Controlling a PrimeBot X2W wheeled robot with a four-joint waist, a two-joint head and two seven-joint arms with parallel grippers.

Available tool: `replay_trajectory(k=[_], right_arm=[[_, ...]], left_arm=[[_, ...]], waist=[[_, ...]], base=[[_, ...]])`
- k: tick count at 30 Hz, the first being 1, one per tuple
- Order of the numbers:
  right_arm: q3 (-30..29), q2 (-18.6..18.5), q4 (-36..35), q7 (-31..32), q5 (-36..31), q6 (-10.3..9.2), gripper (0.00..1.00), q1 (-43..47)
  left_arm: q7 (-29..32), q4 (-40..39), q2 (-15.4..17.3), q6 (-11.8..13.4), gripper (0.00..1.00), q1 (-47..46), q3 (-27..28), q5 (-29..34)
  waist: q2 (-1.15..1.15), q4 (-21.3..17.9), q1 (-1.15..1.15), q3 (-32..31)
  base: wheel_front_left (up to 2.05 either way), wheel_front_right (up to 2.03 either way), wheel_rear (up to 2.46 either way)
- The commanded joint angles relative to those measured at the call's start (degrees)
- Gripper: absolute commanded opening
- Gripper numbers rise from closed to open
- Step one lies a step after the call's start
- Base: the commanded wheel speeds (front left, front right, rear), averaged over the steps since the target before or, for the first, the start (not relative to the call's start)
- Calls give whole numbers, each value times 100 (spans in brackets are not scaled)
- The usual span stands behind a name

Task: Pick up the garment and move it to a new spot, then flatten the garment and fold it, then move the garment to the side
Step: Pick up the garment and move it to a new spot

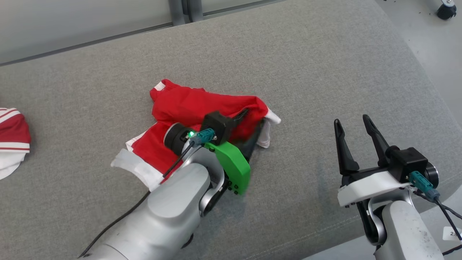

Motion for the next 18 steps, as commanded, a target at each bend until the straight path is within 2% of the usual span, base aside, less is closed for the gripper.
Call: replay_trajectory(k=[1, 9, 18], right_arm=[[-38, -16, -11, -38, -4, 2, 100, -14], [-174, -17, -44, -38, -146, 2, 100, 163], [-213, -17, -108, -38, -198, 2, 100, 383]], left_arm=[[57, 52, 16, -40, 100, 113, -130, -166], [1, 429, 12, -59, 100, 307, -562, -659], [-208, 608, 13, 77, 100, 572, -259, -767]], waist=[[-1, -18, 0, 27], [-1, 236, 0, -123], [-1, 582, 0, -466]], base=[[0, 0, 0], [0, 0, 0], [0, 0, 0]])
